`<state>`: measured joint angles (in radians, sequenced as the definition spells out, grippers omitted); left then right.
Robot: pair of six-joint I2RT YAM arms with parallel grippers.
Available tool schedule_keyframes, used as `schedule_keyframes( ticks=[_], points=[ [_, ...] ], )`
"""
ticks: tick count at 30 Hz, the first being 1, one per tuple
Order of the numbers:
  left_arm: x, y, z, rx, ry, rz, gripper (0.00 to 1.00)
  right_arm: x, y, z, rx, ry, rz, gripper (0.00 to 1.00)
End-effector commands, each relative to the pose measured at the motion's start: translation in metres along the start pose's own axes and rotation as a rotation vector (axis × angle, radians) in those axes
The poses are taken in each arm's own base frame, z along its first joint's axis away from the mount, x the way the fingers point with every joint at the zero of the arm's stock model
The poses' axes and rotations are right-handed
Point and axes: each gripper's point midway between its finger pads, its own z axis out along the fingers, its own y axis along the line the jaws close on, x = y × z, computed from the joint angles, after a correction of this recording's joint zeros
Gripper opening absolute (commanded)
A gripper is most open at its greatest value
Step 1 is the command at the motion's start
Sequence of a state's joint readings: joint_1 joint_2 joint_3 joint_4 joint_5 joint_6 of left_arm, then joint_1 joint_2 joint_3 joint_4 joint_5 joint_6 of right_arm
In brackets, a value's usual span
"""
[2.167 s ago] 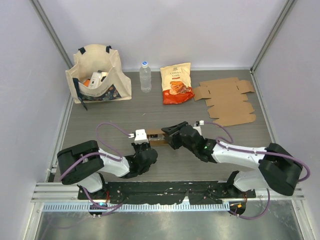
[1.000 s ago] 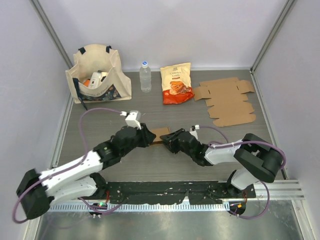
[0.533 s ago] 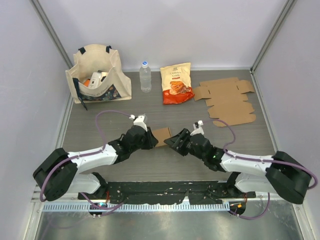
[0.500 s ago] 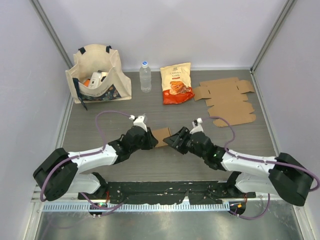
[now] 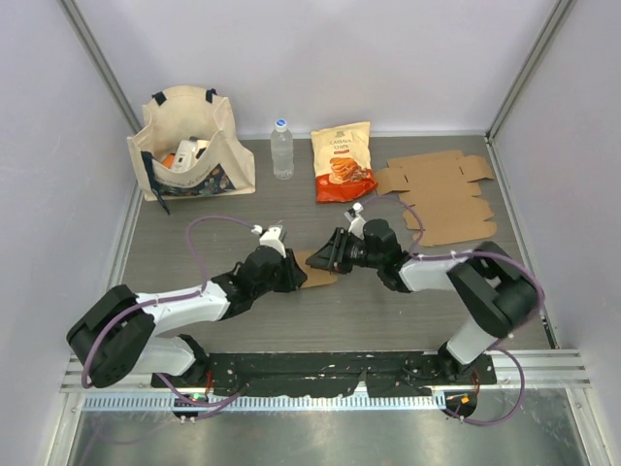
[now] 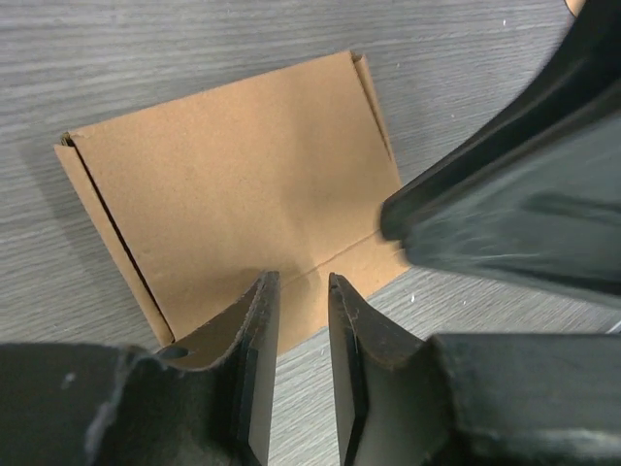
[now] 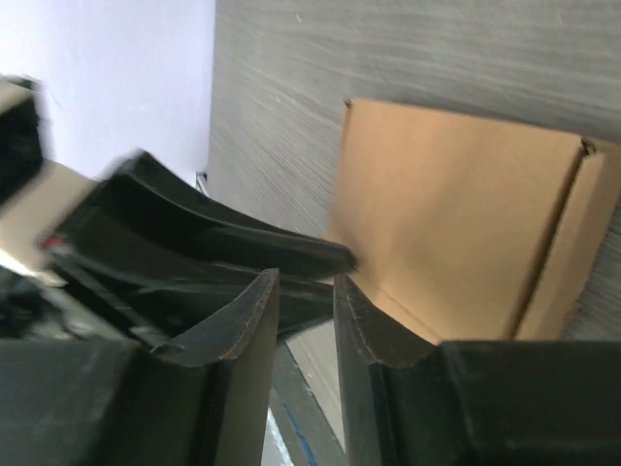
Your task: Fold the paper box
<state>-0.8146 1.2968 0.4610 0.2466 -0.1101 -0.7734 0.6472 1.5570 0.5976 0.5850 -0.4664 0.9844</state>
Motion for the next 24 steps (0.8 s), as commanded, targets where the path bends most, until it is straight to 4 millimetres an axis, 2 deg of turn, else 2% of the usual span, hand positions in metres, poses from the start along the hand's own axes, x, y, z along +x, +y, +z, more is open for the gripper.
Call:
schedule_keyframes(
  ticks=[1,2,3,4,7,10,11,12,14,15,17,20,23,24],
  points=[
    [-0.037,-0.026,-0.011,0.055,-0.05,0.045,0.33,0.011,0.019,-0.001,-0.256,0.048,-0.08,0.31],
    [-0.039,-0.029,-0.015,0.061,-0.041,0.048,0.34,0.016,0.006,0.004,-0.239,0.062,-0.052,0.25],
    [-0.05,-0.039,-0.021,0.091,-0.062,0.047,0.36,0.017,0.002,0.006,-0.244,0.057,-0.054,0.24],
    [-0.051,-0.042,-0.024,0.106,-0.058,0.043,0.4,0.019,-0.002,0.007,-0.247,0.059,-0.053,0.22],
    [-0.049,-0.043,-0.029,0.12,-0.047,0.017,0.41,0.022,-0.009,0.006,-0.255,0.052,-0.022,0.2],
    [-0.031,-0.02,-0.021,0.065,-0.012,-0.016,0.4,0.026,-0.017,0.006,-0.225,0.059,0.0,0.18],
    [-0.03,-0.019,-0.018,0.074,-0.018,-0.028,0.39,0.026,-0.015,0.004,-0.231,0.057,-0.001,0.18],
    [-0.019,-0.006,-0.014,0.052,0.004,-0.044,0.39,0.023,-0.01,0.0,-0.239,0.044,-0.005,0.18],
    [-0.009,0.004,-0.005,0.034,0.017,-0.053,0.38,0.023,-0.011,-0.003,-0.213,0.049,-0.005,0.18],
    [-0.003,0.013,-0.003,0.014,0.029,-0.057,0.39,0.017,-0.004,-0.006,-0.211,0.027,-0.044,0.18],
    [0.003,0.024,0.004,-0.013,0.048,-0.06,0.37,0.018,-0.014,-0.005,-0.132,0.054,-0.065,0.18],
    [0.01,0.019,0.006,0.019,0.077,-0.062,0.36,0.015,-0.017,-0.007,-0.094,0.055,-0.124,0.18],
    [0.002,0.014,0.003,0.032,0.06,-0.062,0.35,0.021,-0.03,-0.006,-0.071,0.062,-0.126,0.17],
    [-0.009,0.006,-0.002,0.052,0.031,-0.058,0.36,0.024,-0.035,-0.005,-0.067,0.067,-0.123,0.17]
  ],
)
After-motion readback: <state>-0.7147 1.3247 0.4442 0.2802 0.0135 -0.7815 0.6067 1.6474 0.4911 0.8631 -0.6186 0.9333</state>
